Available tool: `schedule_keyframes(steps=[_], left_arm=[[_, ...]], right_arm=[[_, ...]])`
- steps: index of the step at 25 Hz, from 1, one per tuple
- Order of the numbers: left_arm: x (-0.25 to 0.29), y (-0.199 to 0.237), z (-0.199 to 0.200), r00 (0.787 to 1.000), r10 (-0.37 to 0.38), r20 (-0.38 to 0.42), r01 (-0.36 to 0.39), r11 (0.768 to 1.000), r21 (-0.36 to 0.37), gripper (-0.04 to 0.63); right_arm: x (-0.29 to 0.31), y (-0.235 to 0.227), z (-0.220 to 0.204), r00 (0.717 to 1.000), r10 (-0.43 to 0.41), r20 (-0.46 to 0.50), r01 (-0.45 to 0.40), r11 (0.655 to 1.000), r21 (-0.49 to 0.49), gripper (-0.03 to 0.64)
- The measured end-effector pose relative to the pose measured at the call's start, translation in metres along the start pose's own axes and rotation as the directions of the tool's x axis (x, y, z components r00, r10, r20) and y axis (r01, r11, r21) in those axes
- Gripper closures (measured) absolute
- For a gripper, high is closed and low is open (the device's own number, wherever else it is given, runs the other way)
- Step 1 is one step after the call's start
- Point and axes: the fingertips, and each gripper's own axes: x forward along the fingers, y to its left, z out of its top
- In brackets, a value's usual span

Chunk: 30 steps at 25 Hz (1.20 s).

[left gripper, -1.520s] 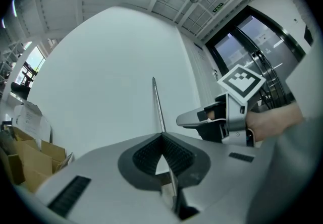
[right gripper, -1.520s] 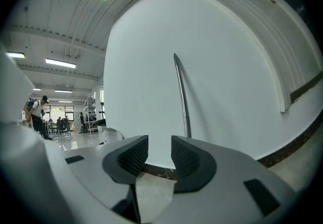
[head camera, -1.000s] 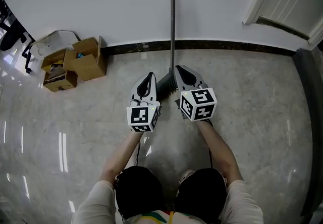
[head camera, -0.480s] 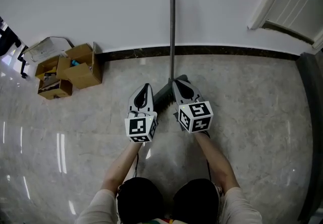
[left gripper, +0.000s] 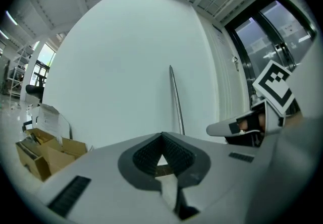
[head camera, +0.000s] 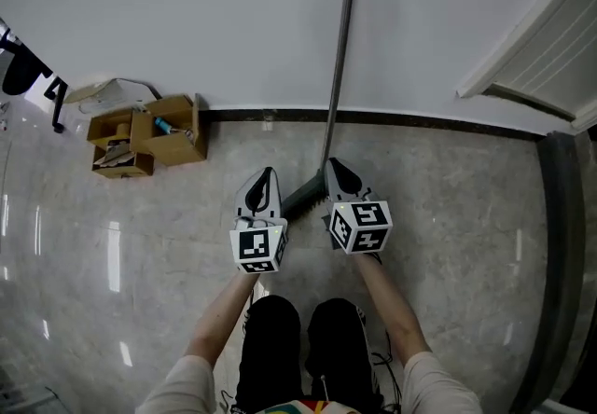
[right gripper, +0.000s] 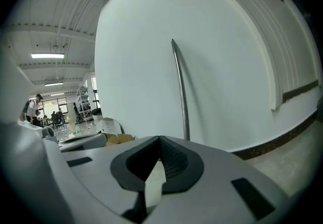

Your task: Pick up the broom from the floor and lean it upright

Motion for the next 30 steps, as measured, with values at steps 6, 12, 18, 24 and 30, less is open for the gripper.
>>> schedule_keyframes(steps=[6,12,18,24,30], left_arm=[[-0.055,-0.013,0.182,0.998,0.014,-0.055,-0.016,0.999,-0.032,0.551],[-0.123,-0.038,0.391,0.998,0.036,-0.059,-0.037,0.999,0.001,0.551],[-0.203,-0.078,0.555,0.999,0.033,0.004,-0.033,0.999,-0.024,0.551],[-0.263,-0.117,0.592,0.999,-0.017,0.041,0.016,1.000,0.019,0.551],[-0.288,-0.116,0.602,0.998,-0.031,0.052,0.029,0.999,0.032,0.551]], right_arm=[[-0.088,0.070,0.174,0.998,-0.068,-0.005,0.066,0.978,-0.200,0.603],[-0.192,0.159,0.344,0.997,-0.047,-0.057,0.027,0.952,-0.305,0.603],[-0.293,0.219,0.465,0.998,0.025,-0.057,-0.032,0.992,-0.120,0.603],[-0.365,0.254,0.496,0.996,0.085,0.009,-0.084,0.992,-0.092,0.603],[-0.400,0.257,0.490,0.999,0.047,0.019,-0.044,0.991,-0.124,0.603]])
